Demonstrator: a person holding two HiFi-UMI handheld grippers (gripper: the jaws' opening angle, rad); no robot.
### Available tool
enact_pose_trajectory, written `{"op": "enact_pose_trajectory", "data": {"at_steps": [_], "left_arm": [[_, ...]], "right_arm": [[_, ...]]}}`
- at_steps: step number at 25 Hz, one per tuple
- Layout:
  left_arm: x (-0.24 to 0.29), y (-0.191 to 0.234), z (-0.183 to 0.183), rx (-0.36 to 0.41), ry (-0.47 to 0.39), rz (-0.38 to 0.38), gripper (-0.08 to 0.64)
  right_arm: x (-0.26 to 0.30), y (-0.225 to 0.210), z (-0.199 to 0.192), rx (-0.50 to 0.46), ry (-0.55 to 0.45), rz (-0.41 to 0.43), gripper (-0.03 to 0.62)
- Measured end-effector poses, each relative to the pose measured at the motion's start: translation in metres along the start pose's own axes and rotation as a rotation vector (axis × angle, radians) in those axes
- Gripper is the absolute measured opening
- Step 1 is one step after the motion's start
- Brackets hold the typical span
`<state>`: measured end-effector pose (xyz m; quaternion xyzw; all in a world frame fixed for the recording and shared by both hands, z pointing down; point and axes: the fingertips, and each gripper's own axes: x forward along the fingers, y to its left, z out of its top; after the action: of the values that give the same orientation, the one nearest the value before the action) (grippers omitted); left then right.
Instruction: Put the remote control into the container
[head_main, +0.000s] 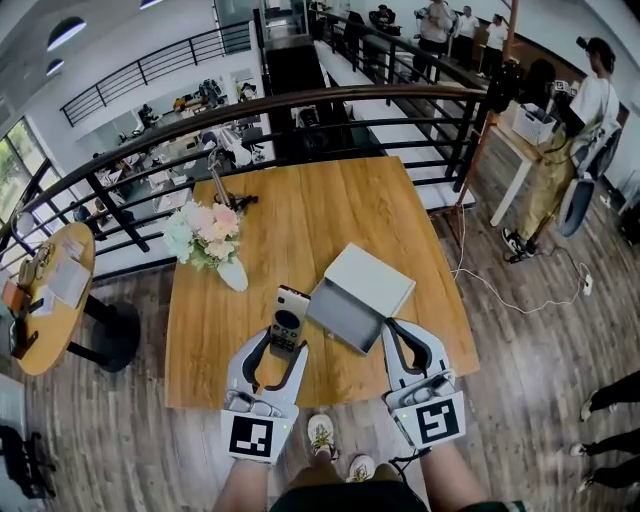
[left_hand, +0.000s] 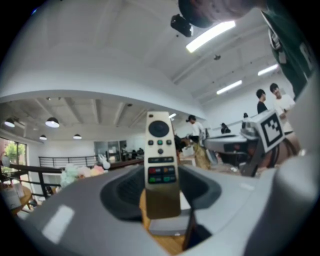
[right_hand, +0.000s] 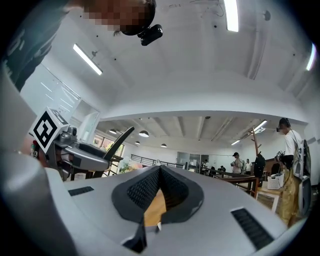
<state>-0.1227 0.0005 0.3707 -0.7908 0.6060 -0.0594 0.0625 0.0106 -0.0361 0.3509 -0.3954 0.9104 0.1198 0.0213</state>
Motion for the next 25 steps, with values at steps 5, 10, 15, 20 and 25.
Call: {"op": "enact_pose_trajectory", "data": {"at_steps": [5, 10, 15, 20, 25], "left_arm": [[0.026, 0.025, -0.002, 0.002, -0.014, -0.028, 0.202], [0.045, 0.046, -0.001, 0.012, -0.019, -0.061, 0.202], [0.057, 0.065, -0.005, 0.019, -0.029, -0.083, 0.202], [0.063, 0.078, -0.010, 0.012, -0.039, -0.103, 0.202], [0.065, 0.082, -0.012, 0.017, -0.047, -0.130, 0.203]], "right_arm": [[0.033, -0.003, 0.000, -0.014, -0.008, -0.015, 0.017], [0.058, -0.006, 0.003, -0.035, 0.008, -0.035, 0.017], [0.076, -0.006, -0.002, -0.043, 0.014, -0.063, 0.017], [0.094, 0.001, -0.003, -0.041, 0.009, -0.077, 0.016], [0.104, 0.004, -0.003, -0.053, 0.017, -0.089, 0.016]]}}
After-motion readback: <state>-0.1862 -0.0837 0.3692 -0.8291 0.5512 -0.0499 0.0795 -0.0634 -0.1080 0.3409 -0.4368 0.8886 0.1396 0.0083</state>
